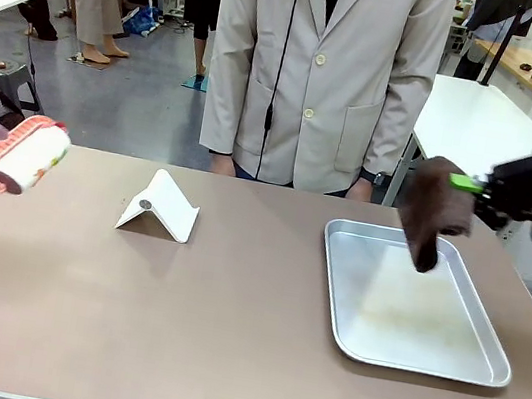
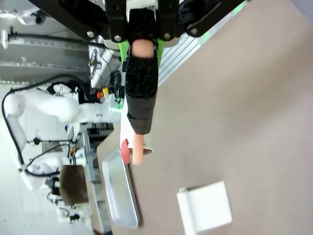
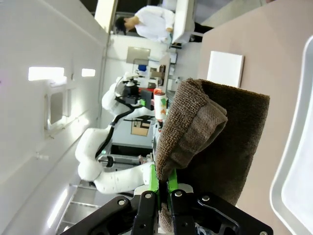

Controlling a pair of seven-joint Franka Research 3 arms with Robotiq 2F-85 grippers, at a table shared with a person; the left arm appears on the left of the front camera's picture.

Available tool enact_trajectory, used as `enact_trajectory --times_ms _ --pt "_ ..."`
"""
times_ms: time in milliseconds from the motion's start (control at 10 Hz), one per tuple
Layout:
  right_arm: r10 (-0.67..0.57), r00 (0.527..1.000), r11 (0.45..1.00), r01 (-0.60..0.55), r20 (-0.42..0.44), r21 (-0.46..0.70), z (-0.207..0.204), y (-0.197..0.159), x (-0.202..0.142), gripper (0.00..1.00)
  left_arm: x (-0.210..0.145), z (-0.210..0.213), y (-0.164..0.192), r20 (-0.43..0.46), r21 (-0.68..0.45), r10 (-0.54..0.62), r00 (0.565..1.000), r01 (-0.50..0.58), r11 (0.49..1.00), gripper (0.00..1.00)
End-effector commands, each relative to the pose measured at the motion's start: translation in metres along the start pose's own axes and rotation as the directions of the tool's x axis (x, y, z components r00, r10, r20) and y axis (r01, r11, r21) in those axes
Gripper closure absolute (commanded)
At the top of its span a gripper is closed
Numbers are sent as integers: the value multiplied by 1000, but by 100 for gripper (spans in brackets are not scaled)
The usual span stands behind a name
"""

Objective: Clean the surface of the table.
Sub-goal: Return the Lint Roller and towel to their original positions.

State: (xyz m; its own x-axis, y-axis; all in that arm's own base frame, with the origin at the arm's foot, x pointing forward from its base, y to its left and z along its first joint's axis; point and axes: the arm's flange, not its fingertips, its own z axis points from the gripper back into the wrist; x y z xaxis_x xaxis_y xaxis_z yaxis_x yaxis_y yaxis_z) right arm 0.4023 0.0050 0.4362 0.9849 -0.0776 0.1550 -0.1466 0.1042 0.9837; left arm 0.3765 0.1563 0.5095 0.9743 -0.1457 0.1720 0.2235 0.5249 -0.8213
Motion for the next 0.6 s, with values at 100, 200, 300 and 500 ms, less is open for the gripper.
enact_trajectory --times_ms 100,200,300,500 --pt "-68 997 994 69 21 -88 -78 3 10 93 16 -39 -58 118 43 -7 993 2 999 79" --pt "-61 998 990 61 4 -126 -99 0 10 93 25 -51 -76 120 72 -7 993 -2 997 79" --pt "-61 998 988 56 -30 -146 -119 -3 7 93 37 -66 -86 115 132 72 991 -87 987 79" --pt "-70 993 981 52 -92 -189 -153 -14 2 93 64 -98 -102 77 173 186 980 -196 965 79"
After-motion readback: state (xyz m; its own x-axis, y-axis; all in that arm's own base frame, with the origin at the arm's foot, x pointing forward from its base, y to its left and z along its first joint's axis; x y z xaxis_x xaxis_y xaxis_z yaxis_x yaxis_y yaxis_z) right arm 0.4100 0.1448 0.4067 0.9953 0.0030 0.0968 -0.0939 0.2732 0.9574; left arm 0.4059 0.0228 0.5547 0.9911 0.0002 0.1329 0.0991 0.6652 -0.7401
